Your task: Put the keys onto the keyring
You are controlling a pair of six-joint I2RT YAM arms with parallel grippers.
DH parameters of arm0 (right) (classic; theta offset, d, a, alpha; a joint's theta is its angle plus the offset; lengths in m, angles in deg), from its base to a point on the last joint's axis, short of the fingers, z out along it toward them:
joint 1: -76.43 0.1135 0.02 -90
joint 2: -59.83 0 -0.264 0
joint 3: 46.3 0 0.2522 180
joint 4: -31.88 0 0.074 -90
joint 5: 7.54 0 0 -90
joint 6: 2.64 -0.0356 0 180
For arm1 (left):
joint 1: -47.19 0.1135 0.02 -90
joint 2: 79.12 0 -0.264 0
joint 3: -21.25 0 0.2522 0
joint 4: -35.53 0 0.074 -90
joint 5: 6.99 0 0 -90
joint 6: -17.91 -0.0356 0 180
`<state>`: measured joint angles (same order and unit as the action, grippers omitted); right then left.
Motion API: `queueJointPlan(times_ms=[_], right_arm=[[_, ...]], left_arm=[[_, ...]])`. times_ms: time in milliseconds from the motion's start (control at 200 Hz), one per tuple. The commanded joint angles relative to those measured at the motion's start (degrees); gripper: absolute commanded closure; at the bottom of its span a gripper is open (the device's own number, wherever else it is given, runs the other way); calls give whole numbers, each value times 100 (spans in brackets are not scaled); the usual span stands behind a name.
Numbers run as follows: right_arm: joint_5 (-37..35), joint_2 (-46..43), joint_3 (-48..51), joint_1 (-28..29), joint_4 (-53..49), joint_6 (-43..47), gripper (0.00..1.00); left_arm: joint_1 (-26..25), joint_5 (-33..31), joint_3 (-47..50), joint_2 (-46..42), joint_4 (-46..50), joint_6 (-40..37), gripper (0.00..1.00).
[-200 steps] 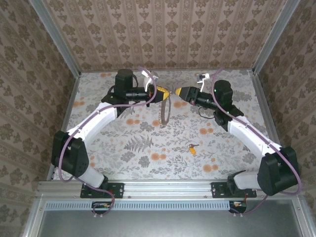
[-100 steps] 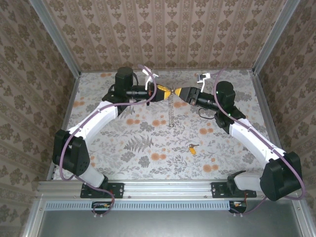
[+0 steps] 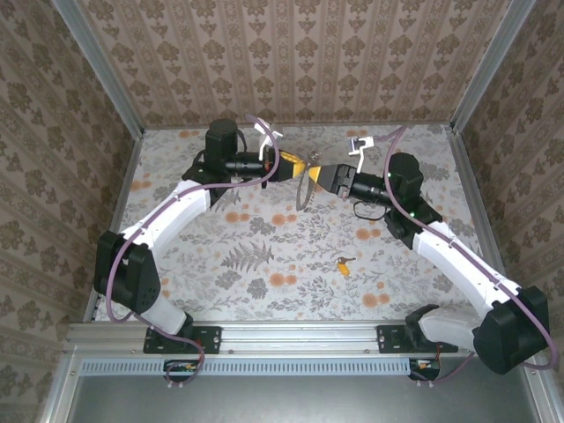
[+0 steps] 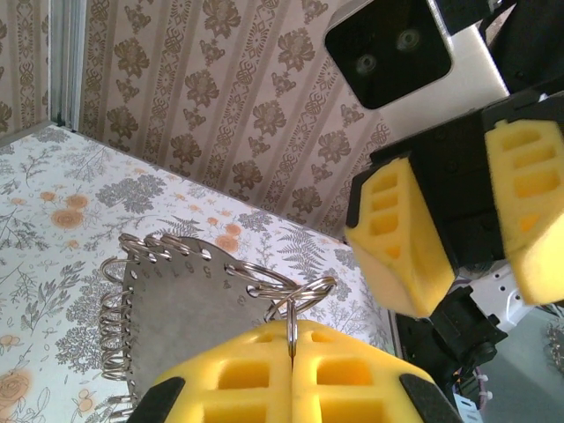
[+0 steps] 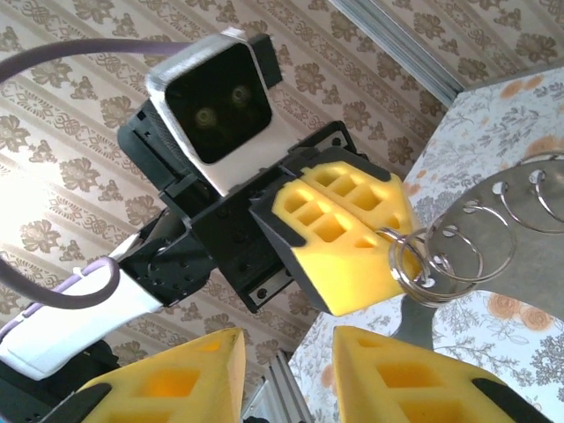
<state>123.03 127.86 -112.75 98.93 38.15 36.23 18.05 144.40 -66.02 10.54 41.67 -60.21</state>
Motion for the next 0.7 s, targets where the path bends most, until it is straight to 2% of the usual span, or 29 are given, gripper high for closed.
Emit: queueJointPlan(times_ms=[0,370,695], right_arm=[[-168,168,-177,20,44,131,67],[-352,464,-488,-66,-165,385,68],[-241,543,-505,-154,-72,398,67]], left_arm=[[6,250,-248,-12,-197,43,100],[-56,418,-284,3,-126,16,100],[-126,530,-372,24,-87,16,100]])
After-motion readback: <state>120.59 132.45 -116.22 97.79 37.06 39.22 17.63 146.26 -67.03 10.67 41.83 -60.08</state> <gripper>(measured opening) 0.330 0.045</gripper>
